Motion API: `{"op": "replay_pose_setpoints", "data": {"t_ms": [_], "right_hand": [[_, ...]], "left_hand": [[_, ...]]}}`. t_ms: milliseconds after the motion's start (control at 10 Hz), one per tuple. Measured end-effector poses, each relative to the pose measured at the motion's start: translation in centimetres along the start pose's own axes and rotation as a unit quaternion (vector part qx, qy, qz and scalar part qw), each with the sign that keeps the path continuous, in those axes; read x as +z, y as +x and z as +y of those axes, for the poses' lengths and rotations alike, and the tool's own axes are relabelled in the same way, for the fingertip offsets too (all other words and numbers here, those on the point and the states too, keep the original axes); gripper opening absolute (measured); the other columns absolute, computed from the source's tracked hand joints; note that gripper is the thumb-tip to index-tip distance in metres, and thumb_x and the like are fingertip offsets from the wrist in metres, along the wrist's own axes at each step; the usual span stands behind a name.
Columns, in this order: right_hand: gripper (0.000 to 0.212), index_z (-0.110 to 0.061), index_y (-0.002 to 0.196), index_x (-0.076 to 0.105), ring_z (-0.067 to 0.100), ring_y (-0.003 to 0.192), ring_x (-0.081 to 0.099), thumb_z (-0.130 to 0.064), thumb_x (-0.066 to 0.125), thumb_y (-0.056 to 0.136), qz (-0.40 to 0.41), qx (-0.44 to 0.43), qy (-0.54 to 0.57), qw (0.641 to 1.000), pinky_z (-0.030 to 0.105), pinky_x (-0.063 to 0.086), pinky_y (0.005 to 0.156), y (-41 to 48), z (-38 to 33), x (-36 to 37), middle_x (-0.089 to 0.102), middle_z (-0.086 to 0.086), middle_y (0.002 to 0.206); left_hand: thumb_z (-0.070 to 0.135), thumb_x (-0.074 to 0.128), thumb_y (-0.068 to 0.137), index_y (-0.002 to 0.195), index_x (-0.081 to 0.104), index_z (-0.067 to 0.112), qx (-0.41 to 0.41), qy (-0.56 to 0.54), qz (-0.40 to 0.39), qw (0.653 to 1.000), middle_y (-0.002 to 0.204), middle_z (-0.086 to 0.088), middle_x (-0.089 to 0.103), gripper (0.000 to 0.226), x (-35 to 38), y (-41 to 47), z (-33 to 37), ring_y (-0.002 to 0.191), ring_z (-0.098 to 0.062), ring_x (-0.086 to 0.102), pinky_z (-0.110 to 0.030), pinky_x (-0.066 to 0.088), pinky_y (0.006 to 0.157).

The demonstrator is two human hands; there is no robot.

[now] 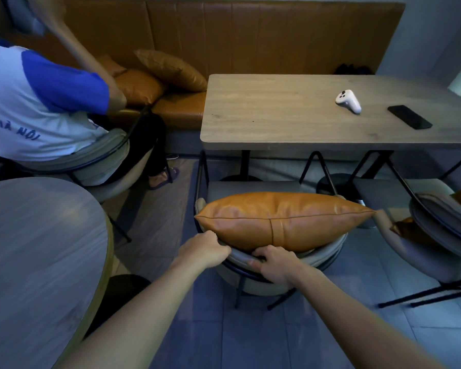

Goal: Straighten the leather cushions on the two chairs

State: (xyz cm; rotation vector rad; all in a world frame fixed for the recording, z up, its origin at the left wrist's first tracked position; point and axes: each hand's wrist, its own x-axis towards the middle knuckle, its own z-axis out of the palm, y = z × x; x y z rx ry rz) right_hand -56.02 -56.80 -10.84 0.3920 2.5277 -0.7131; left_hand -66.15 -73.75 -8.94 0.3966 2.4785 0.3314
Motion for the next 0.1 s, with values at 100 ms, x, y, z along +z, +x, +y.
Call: {"op": "replay_pose_setpoints", "data": {"t_ms": [100], "right_hand": [[0.053,-0.024,0.14,0.059,0.033,0.131,0.055,-0.056,0.047,0.1,0.001,0.003,0.002,1.0,0.048,0.041,0.11,-0.08,0.46,-0.82,0.063,0.006,0.141]], "left_hand": [[0.048,0.053,0.089,0.093,0.06,0.018,0.009,0.062,0.02,0.998,0.099,-0.001,0.064,0.031,-0.57,-0.68,1.2,0.093,-0.025,0.062,-0.035,0.045,0.07]]}}
